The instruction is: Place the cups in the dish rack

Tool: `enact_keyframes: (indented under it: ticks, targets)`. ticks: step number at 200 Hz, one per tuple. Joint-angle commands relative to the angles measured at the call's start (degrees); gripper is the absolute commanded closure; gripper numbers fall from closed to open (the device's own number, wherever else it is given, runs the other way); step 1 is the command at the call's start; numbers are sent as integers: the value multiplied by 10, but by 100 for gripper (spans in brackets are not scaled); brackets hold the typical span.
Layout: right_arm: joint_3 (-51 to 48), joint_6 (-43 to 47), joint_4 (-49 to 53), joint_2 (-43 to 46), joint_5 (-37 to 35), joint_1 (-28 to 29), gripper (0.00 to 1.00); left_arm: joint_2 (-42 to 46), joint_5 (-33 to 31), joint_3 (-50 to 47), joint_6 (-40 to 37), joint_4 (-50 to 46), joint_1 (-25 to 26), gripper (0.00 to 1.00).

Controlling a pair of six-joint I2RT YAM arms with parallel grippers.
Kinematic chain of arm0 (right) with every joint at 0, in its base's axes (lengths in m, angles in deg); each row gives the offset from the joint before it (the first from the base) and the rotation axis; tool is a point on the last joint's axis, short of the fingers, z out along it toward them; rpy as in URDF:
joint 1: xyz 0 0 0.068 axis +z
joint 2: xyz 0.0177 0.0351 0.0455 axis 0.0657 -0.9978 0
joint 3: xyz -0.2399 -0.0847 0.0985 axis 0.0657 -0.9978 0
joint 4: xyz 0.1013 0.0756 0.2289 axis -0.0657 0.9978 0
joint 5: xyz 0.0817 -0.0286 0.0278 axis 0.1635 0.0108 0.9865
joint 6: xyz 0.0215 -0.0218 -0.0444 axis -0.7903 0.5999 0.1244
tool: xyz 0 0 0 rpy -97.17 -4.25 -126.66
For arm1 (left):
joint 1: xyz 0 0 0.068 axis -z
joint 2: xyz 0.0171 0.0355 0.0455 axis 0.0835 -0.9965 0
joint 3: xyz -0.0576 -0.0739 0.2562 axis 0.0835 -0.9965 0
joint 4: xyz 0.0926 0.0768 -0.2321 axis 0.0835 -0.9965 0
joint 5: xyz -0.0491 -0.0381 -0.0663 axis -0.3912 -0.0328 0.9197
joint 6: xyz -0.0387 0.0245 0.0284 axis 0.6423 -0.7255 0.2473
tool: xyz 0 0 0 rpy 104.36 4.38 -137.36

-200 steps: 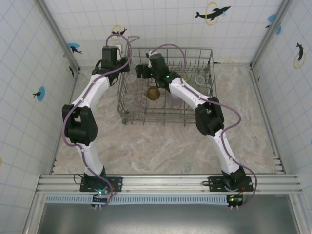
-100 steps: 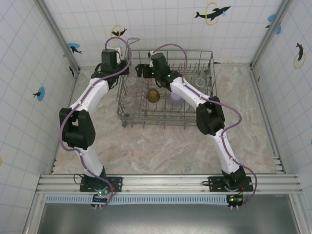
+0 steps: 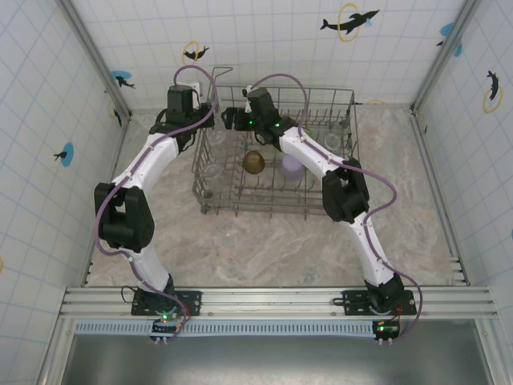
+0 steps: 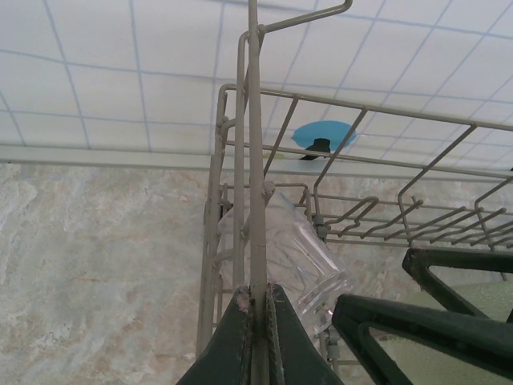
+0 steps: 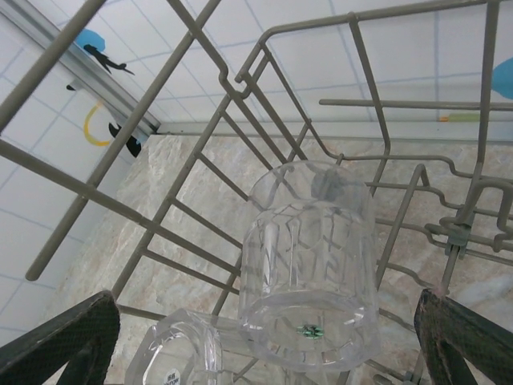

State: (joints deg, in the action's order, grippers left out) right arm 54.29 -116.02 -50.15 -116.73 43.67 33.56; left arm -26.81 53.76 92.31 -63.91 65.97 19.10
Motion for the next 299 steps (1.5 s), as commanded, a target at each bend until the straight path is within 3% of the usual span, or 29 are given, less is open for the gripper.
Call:
enact_keyframes:
  ticks: [1,102,180,299]
  targets:
    - [24,10,20,-22,-8,6,3,5,74,-27,-6,-25,33,100]
    - [29,8,18,-57,-12,7,5,10,83,-39,-1,-18,43,100]
    - [29,-8,-5,-68,13,13,16,7,92,-40,7,-13,46,100]
    - [32,-13,-32,-59,43,21,44,10,114,-53,21,-5,60,100]
